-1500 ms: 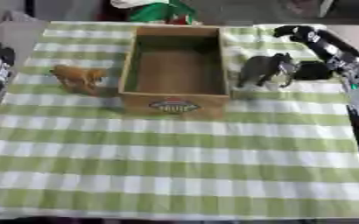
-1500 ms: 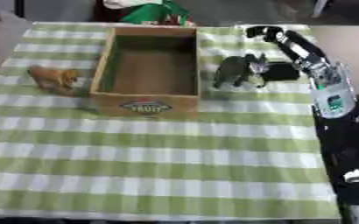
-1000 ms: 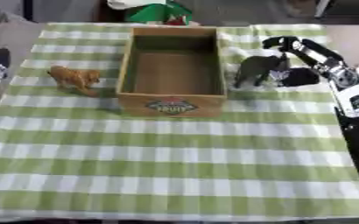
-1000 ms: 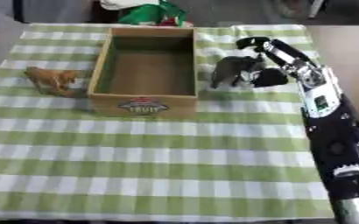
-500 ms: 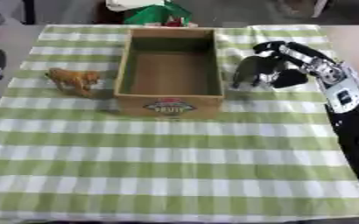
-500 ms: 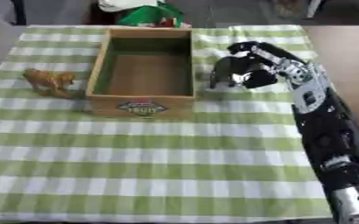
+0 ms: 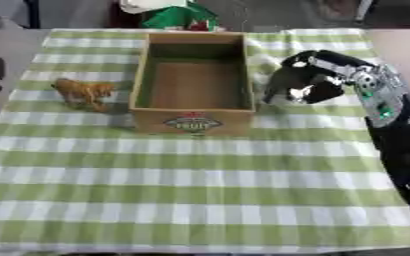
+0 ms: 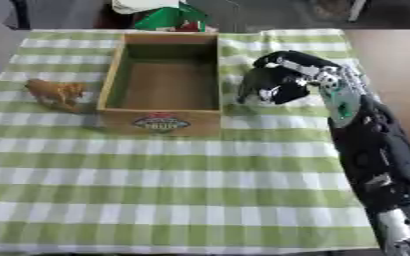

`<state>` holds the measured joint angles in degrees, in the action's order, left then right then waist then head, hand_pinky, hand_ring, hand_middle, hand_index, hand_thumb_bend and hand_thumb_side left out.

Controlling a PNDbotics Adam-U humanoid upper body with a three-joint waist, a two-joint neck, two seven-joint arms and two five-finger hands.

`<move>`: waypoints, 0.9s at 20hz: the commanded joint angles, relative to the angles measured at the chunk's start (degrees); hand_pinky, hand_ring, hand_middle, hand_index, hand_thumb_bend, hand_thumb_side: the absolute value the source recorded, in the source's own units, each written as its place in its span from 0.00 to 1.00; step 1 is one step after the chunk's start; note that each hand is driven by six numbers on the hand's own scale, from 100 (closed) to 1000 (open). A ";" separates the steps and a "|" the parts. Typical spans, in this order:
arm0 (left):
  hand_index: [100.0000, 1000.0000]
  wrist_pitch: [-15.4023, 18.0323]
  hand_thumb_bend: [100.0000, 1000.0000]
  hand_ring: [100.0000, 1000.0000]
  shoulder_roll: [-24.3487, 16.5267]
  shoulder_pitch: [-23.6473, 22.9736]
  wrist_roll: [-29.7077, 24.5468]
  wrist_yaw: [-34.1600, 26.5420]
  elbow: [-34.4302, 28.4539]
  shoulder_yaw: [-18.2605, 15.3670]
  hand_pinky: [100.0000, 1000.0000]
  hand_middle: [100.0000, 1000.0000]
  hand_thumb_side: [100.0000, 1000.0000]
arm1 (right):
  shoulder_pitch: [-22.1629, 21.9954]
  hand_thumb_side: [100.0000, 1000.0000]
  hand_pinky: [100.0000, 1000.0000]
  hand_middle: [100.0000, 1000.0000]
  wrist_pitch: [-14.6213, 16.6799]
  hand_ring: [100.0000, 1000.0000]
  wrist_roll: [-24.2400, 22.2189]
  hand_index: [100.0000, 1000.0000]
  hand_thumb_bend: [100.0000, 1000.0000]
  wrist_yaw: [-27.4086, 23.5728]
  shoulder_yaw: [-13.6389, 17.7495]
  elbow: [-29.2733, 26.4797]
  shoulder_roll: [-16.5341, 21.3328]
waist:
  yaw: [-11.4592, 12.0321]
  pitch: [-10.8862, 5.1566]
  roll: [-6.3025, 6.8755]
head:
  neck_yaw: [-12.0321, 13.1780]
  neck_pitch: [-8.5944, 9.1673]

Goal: Pick up objects on the table and place them in the box.

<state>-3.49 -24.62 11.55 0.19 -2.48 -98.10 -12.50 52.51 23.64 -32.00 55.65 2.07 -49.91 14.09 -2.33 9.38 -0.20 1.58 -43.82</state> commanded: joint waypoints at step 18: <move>0.72 -0.01 0.31 0.64 -0.64 0.65 -0.11 -0.11 -1.00 -0.21 0.63 0.59 0.40 | 2.19 0.36 0.80 0.81 8.25 0.81 8.05 0.93 0.00 20.40 0.71 3.61 -3.05 | 0.22 -0.58 0.01 | -0.54 0.20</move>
<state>-3.54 -24.17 11.56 0.07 -2.48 -98.10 -12.50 53.90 31.66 -24.57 74.46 2.20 -46.78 10.71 -2.10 9.54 -0.41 1.10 -43.81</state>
